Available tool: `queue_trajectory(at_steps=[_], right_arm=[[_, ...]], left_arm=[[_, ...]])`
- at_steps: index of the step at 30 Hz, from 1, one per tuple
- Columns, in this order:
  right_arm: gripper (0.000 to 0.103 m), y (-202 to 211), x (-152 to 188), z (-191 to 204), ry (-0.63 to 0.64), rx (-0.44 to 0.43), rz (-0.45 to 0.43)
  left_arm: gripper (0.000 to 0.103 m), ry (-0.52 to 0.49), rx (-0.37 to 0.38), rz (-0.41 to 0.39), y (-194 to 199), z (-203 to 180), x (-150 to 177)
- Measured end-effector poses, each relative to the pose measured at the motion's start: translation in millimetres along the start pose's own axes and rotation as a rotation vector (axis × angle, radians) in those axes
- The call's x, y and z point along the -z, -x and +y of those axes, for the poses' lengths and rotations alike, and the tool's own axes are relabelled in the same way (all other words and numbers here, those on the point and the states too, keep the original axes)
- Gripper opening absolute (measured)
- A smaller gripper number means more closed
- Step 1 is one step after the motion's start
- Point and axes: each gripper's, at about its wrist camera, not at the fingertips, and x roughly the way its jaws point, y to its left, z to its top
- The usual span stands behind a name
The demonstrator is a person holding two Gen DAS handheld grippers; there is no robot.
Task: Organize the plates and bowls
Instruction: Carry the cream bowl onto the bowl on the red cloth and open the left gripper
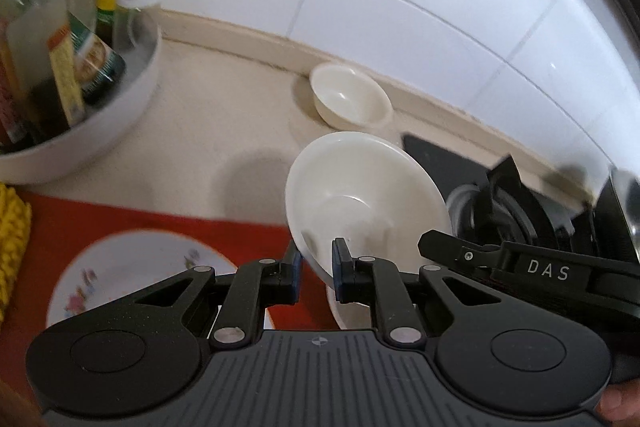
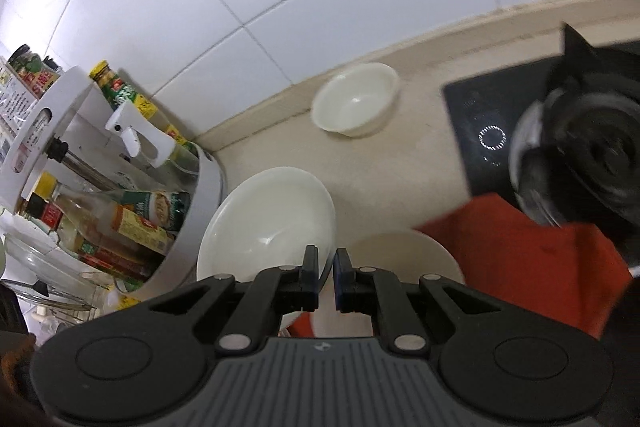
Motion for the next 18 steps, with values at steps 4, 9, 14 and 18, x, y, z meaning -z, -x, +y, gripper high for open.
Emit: queue_trajectory(at_steps=[4, 9, 14, 18], right_arm=[[0.007, 7, 10, -13, -0.002, 0.026, 0.005], [0.007, 6, 20, -25, -0.012, 0.053, 0.023], [0.007, 2, 27, -32, -0.017, 0.078, 0.035], [0.007, 0, 29, -32, 0.007, 0.096, 0.033]], left_arm=[[0.020, -0.023, 0.004, 0.035, -5, -9, 13], [0.021, -0.046, -0.005, 0.074, -14, -15, 23], [0.021, -0.065, -0.020, 0.097, -23, -18, 27], [0.022, -0.075, -0.031, 0.104, -27, -21, 29]])
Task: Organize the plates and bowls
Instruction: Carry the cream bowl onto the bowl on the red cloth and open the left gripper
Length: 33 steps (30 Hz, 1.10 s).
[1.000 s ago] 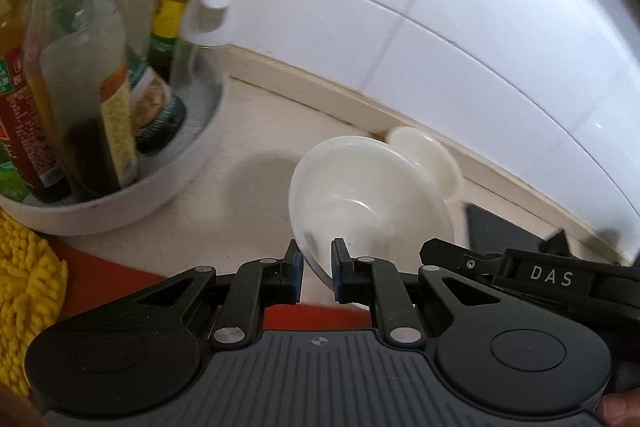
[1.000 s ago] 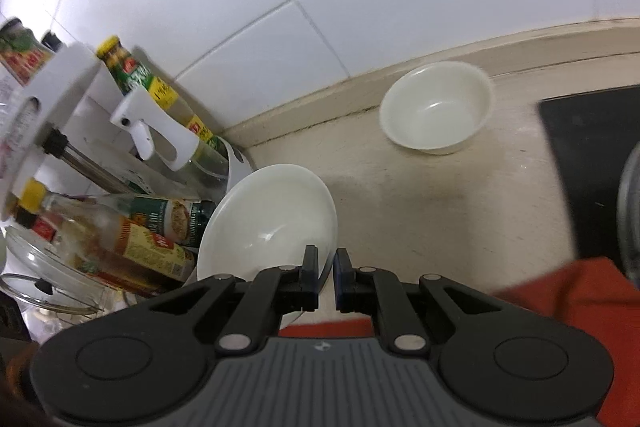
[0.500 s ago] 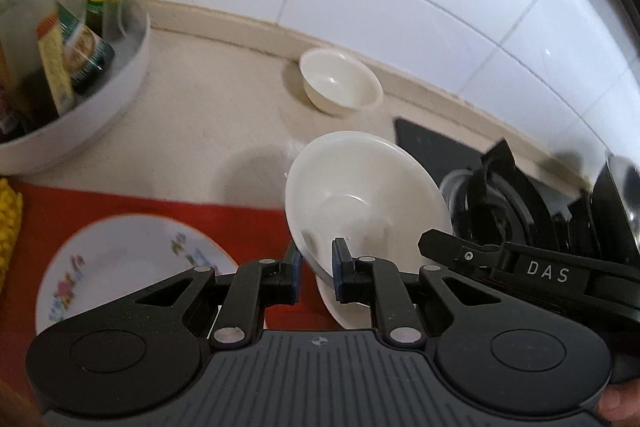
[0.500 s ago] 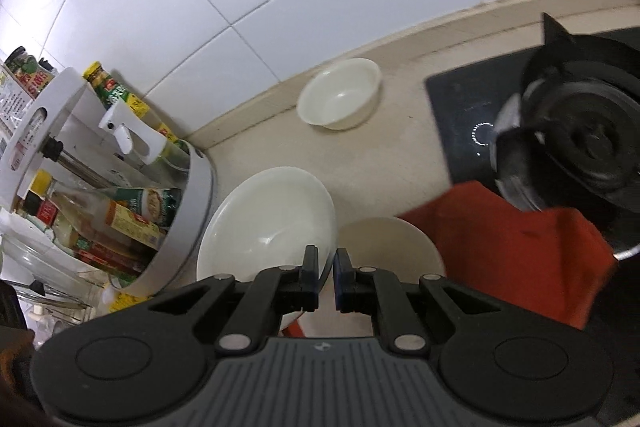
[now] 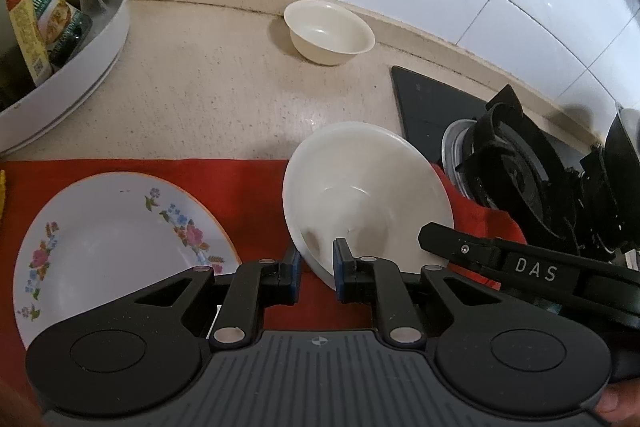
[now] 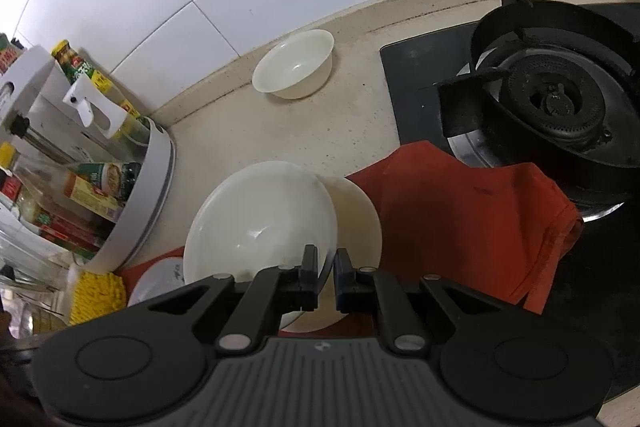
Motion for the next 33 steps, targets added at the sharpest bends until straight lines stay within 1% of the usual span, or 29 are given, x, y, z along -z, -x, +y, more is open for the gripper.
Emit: queue_trajectory(at_steps=[3, 7, 10, 16, 23, 24, 32, 33], right_arm=[[0.007, -1, 1, -1, -0.005, 0.006, 0.000], [0.007, -2, 1, 0, 0.014, 0.033, -0.013], [0.007, -2, -1, -2, 0.024, 0.050, -0.015], [0.007, -2, -1, -6, 0.025, 0.067, -0.005], [0.009, -1, -3, -12, -0.006, 0.074, -0.006], [0.010, 0, -4, -13, -0.009, 0.070, -0.006], [0.023, 7, -16, -10, -0.016, 0.037, -0.011], [0.026, 8, -18, -10, -0.019, 0.030, -0.015]], left_arm=[[0.024, -0.014, -0.009, 0.001, -2, -2, 1], [0.029, -0.041, -0.019, 0.006, -4, -6, 2], [0.029, -0.055, -0.039, 0.005, -5, -8, 3], [0.031, -0.060, -0.039, 0.003, -7, -9, 1], [0.042, -0.058, -0.039, -0.008, -5, -9, -3], [0.043, -0.057, -0.040, -0.009, -5, -9, -4], [0.062, -0.055, -0.036, -0.018, 3, -11, -13], [0.063, -0.056, -0.037, -0.020, 4, -12, -15]])
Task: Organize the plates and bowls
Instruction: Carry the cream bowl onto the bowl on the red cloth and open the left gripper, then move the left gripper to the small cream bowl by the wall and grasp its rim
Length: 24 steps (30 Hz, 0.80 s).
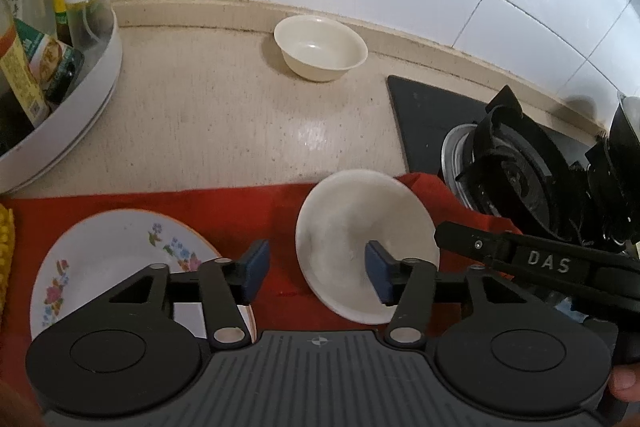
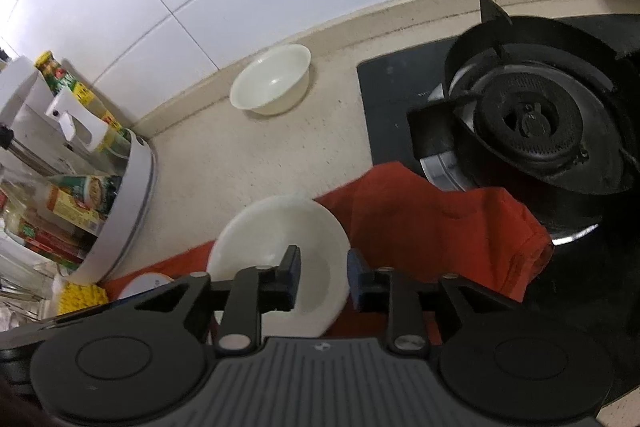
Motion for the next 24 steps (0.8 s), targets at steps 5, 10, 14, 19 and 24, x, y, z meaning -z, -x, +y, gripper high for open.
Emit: queue_trajectory(at_steps=[5, 10, 14, 19, 24], right_arm=[[0.032, 5, -15, 1, 0.000, -0.022, -0.014], [0.037, 2, -32, 0, -0.002, -0.057, -0.021], [0.041, -10, -52, 6, 0.015, -0.076, -0.020], [0.047, -28, -78, 10, 0.018, -0.094, -0.017], [0.056, -50, -106, 8, -0.013, -0.116, -0.027]], left_arm=[[0.074, 0.010, -0.008, -0.018, 7, 2, -13], [0.082, 0.019, -0.027, -0.042, 12, 4, -33], [0.086, 0.028, -0.045, -0.069, 9, 6, -51], [0.088, 0.071, -0.057, -0.088, -5, 13, -73], [0.090, 0.130, -0.061, -0.122, -23, 24, -91]])
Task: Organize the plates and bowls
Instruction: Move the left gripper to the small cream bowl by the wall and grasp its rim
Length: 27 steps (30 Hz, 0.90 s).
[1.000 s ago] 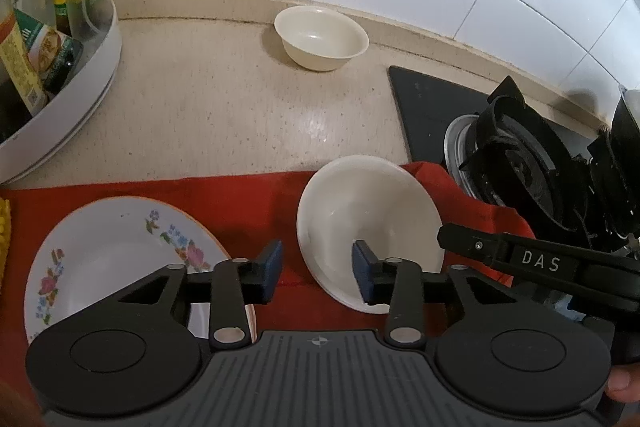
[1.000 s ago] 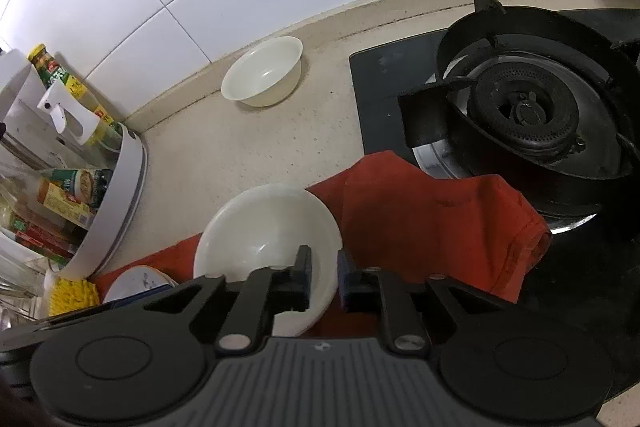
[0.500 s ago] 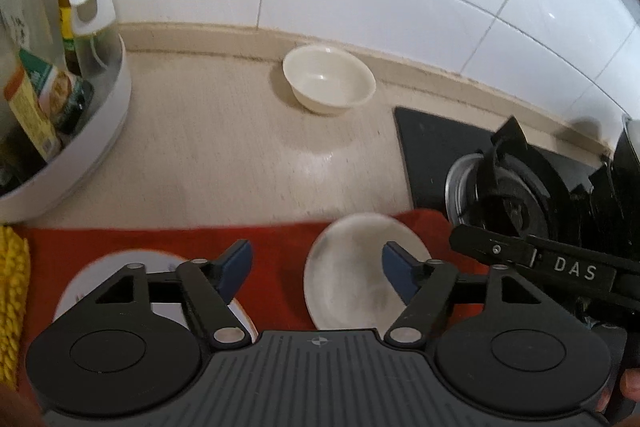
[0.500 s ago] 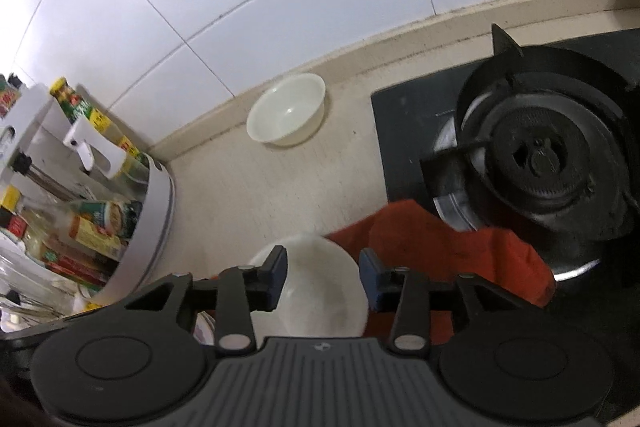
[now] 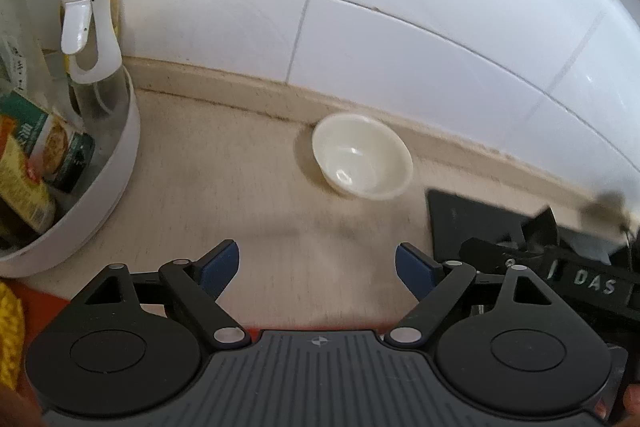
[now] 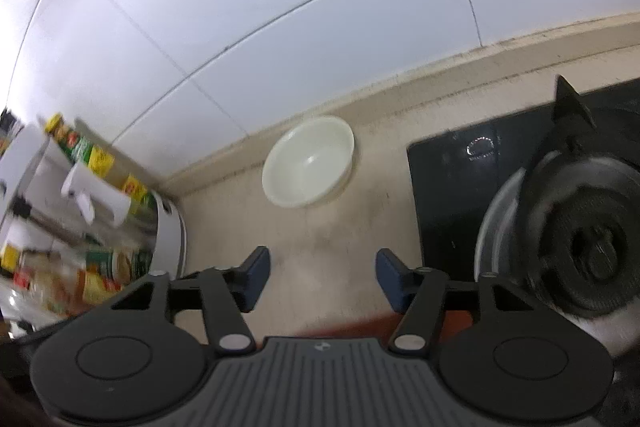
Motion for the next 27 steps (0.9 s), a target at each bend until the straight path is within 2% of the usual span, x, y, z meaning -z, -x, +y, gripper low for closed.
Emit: queue_trajectory(at_steps=[6, 9, 12, 14, 21, 23, 27], right_arm=[[0.057, -32, -26, -8, -0.062, -0.016, -0.012], [0.057, -48, -35, -13, -0.095, -0.014, -0.014], [0.057, -63, -41, -17, -0.115, -0.008, -0.019], [0.052, -74, -44, -19, -0.136, -0.011, -0.020], [0.032, -107, -46, -26, -0.195, -0.009, 0.007], [0.026, -113, -46, -28, -0.203, -0.002, 0.009], [0.020, -120, -46, -34, -0.233, -0.001, 0.014]], left_arm=[[0.089, 0.055, 0.002, -0.062, -26, 7, -16], [0.085, 0.072, 0.011, -0.078, -43, 9, -22], [0.077, 0.086, 0.019, -0.090, -60, 12, -28], [0.067, 0.108, 0.027, -0.094, -70, 15, -31], [0.048, 0.129, 0.048, -0.086, -106, 19, -36], [0.039, 0.136, 0.052, -0.076, -114, 21, -35], [0.033, 0.135, 0.065, -0.075, -123, 21, -34]])
